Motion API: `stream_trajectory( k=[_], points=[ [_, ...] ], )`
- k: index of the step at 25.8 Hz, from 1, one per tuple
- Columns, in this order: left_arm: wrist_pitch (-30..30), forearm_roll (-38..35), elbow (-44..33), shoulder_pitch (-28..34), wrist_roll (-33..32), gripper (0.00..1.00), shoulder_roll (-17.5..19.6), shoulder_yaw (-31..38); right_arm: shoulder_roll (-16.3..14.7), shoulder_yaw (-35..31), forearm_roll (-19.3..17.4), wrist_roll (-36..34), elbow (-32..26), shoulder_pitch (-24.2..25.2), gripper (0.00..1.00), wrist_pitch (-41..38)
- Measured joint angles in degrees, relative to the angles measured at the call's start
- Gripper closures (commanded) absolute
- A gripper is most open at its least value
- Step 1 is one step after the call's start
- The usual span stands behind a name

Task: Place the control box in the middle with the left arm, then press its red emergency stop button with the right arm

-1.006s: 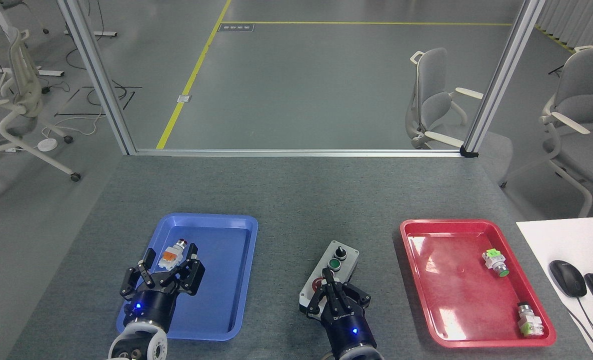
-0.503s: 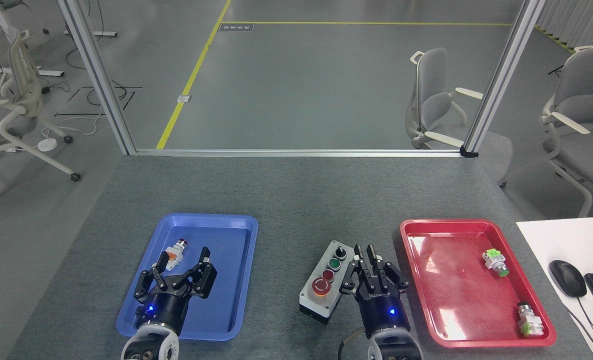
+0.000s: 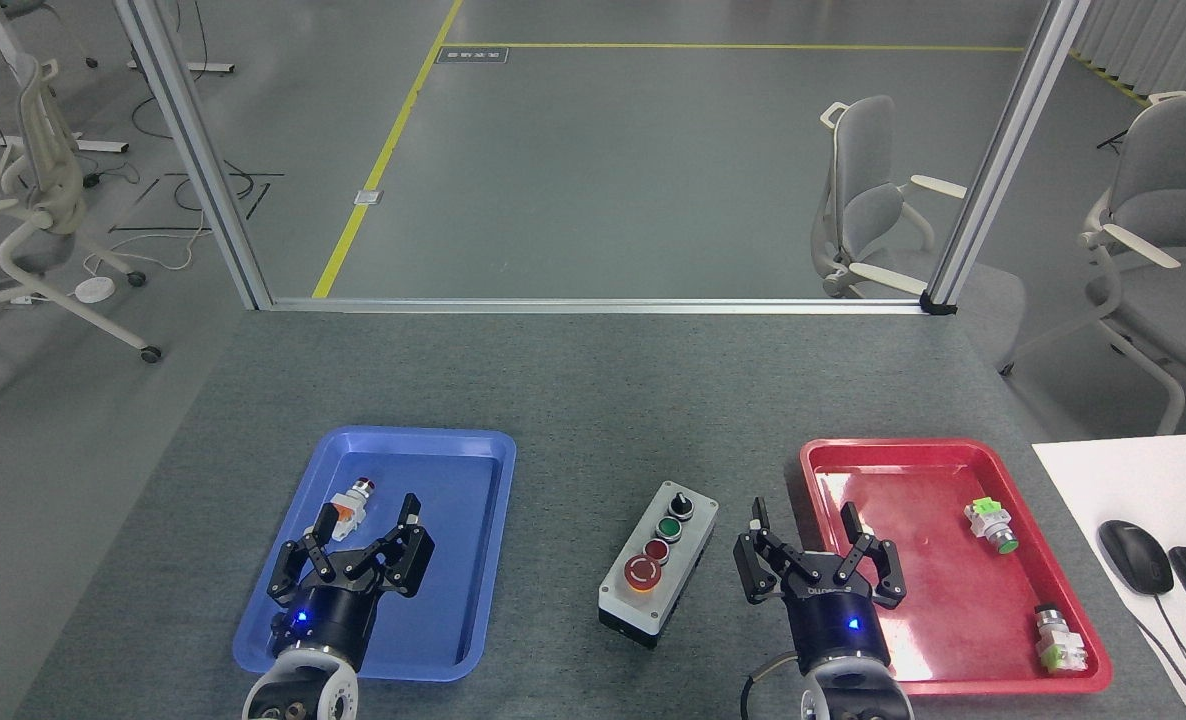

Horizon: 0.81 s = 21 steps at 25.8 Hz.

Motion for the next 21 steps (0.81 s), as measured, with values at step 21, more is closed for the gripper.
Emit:
stream_trajectory(
  k=[21],
  points=[
    [0.03,0.0,0.0,0.0,0.0,0.01,0.0,0.0,-3.9,-1.61,0.46,-0.63,-0.32,0.24,0.02,-0.22]
  ],
)
